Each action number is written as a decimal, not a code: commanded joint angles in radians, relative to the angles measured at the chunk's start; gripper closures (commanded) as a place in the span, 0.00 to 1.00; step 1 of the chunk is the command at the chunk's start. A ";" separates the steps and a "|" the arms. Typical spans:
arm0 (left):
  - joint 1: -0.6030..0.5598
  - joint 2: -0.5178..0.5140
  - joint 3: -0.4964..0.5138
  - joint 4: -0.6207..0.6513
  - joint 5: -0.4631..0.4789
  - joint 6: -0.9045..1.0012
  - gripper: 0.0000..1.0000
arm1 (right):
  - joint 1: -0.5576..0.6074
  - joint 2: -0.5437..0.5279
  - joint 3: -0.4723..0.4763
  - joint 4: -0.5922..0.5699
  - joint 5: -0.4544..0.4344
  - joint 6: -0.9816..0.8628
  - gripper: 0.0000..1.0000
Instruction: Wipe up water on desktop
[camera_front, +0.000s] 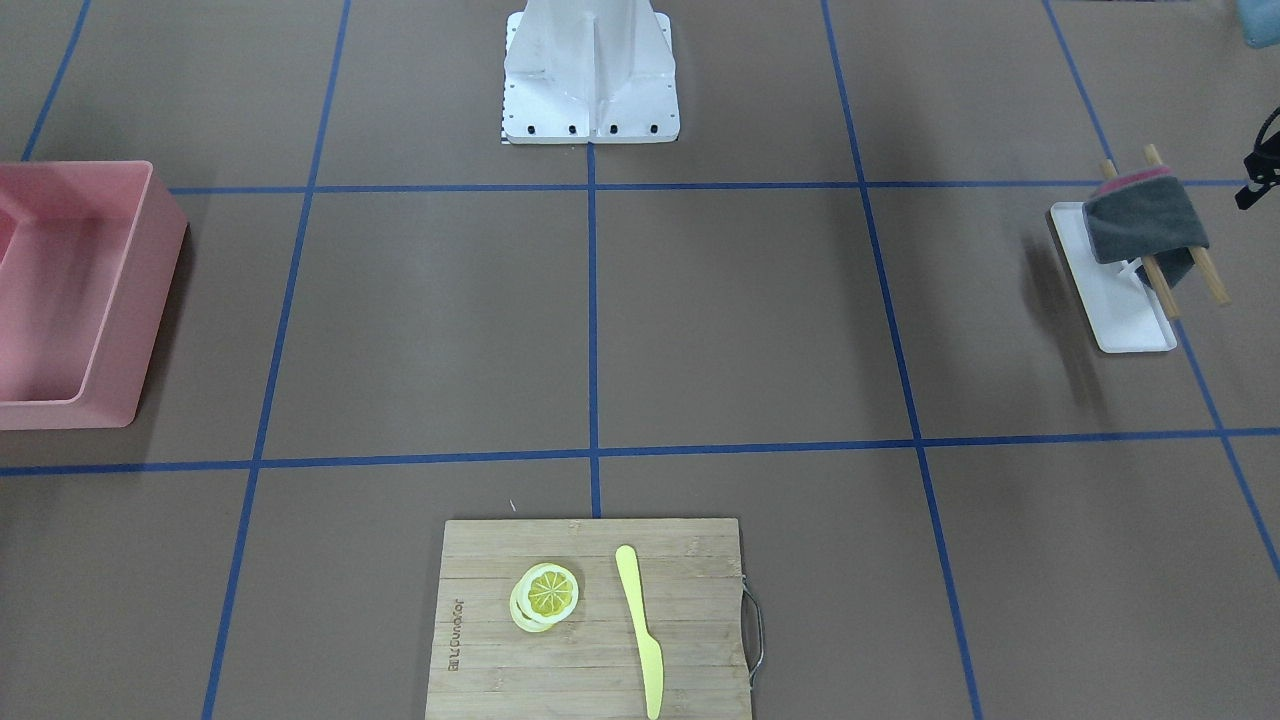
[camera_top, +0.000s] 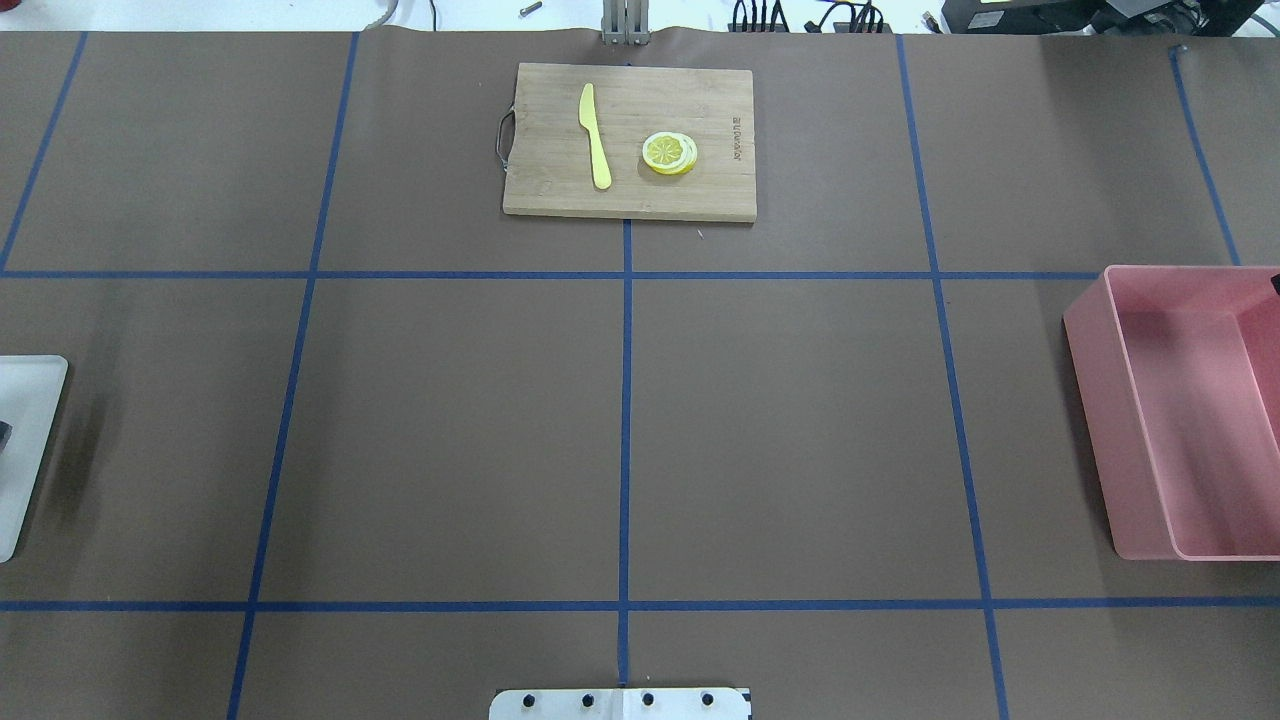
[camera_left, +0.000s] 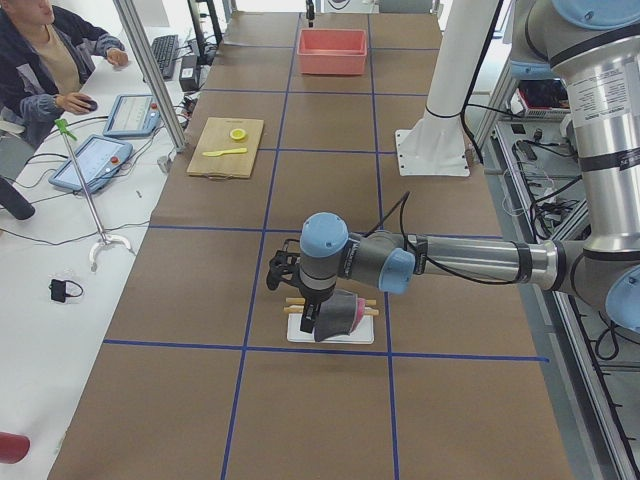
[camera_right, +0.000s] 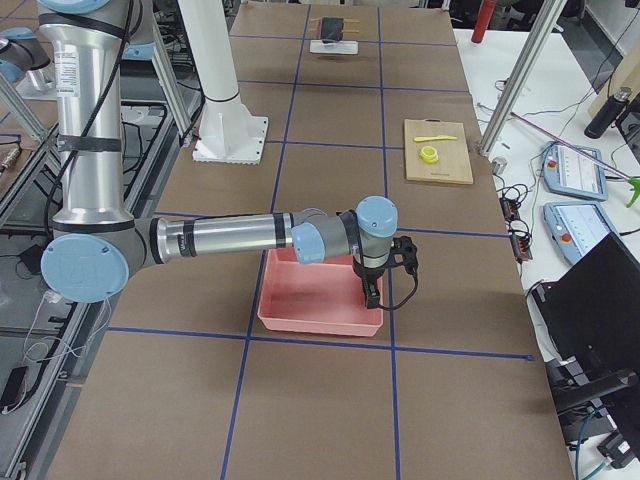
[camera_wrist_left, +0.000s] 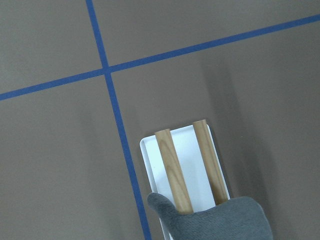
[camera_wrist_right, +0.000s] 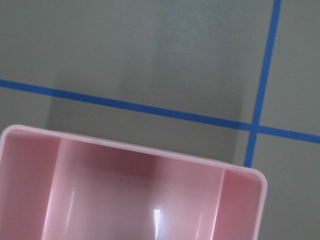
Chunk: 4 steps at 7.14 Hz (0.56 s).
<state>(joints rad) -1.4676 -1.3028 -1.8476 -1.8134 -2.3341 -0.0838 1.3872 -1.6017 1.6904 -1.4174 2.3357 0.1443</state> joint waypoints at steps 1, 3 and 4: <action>-0.049 -0.003 0.013 -0.001 -0.005 -0.004 0.02 | 0.056 -0.061 0.003 0.002 -0.001 0.000 0.00; -0.051 0.016 0.007 -0.006 -0.007 -0.020 0.02 | 0.064 -0.064 0.005 0.005 -0.003 0.000 0.00; -0.045 0.014 -0.001 -0.024 -0.031 -0.137 0.02 | 0.064 -0.067 0.008 0.011 -0.004 0.004 0.00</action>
<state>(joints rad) -1.5152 -1.2934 -1.8402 -1.8220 -2.3455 -0.1262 1.4489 -1.6645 1.6955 -1.4125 2.3330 0.1451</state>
